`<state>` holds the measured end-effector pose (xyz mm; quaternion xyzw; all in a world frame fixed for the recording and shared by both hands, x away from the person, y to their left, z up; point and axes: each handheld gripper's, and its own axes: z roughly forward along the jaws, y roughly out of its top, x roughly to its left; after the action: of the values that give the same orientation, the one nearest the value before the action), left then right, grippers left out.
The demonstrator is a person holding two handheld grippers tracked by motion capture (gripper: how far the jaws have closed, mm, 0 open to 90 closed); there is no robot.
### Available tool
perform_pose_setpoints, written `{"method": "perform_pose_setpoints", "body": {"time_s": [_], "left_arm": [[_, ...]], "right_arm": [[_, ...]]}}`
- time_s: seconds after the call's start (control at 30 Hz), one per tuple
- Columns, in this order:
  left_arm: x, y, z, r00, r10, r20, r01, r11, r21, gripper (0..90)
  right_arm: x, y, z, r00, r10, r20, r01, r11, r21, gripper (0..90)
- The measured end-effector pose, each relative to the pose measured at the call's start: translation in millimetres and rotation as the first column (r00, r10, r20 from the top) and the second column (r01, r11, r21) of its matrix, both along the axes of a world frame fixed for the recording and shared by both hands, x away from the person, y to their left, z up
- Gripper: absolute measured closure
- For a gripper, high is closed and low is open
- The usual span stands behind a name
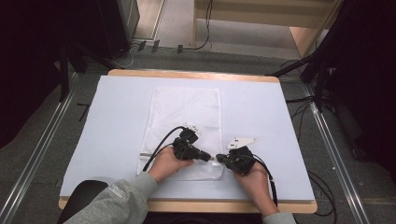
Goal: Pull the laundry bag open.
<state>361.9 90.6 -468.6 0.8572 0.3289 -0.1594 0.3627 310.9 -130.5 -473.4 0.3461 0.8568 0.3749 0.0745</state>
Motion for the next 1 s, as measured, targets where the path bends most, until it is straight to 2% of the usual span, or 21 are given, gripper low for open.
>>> {"method": "perform_pose_setpoints", "body": {"time_s": [0.1, 0.27, 0.33, 0.7, 1.0], "left_arm": [[1.4, 1.9, 0.7, 0.9995, 0.005, -0.03, -0.005, 1.0, -0.006, 88.0], [4.7, 8.3, 3.1, 0.9985, 0.01, -0.054, -0.011, 0.9999, -0.012, 88.0], [4.5, 8.4, 3.8, 0.9984, 0.009, -0.055, -0.01, 0.9999, -0.013, 88.0], [6.0, 15.3, 7.1, 0.997, 0.007, -0.078, -0.008, 1.0, -0.005, 88.0], [8.4, 31.5, 10.3, 0.9957, 0.015, -0.092, -0.015, 0.9999, 0.001, 88.0]], "right_arm": [[-0.4, 0.3, 0.3, 1.0, 0.004, 0.006, -0.004, 1.0, -0.008, 90.0], [0.3, -1.6, -0.9, 1.0, 0.006, -0.003, -0.006, 0.9999, 0.011, 90.0], [1.0, -2.9, -1.8, 1.0, 0.005, -0.007, -0.005, 0.9997, 0.026, 90.0], [1.2, -5.5, -2.9, 0.9999, 0.013, -0.01, -0.012, 0.9991, 0.041, 90.0], [1.9, -6.6, -3.3, 0.9996, 0.027, -0.004, -0.027, 0.9988, 0.041, 90.0]]}}
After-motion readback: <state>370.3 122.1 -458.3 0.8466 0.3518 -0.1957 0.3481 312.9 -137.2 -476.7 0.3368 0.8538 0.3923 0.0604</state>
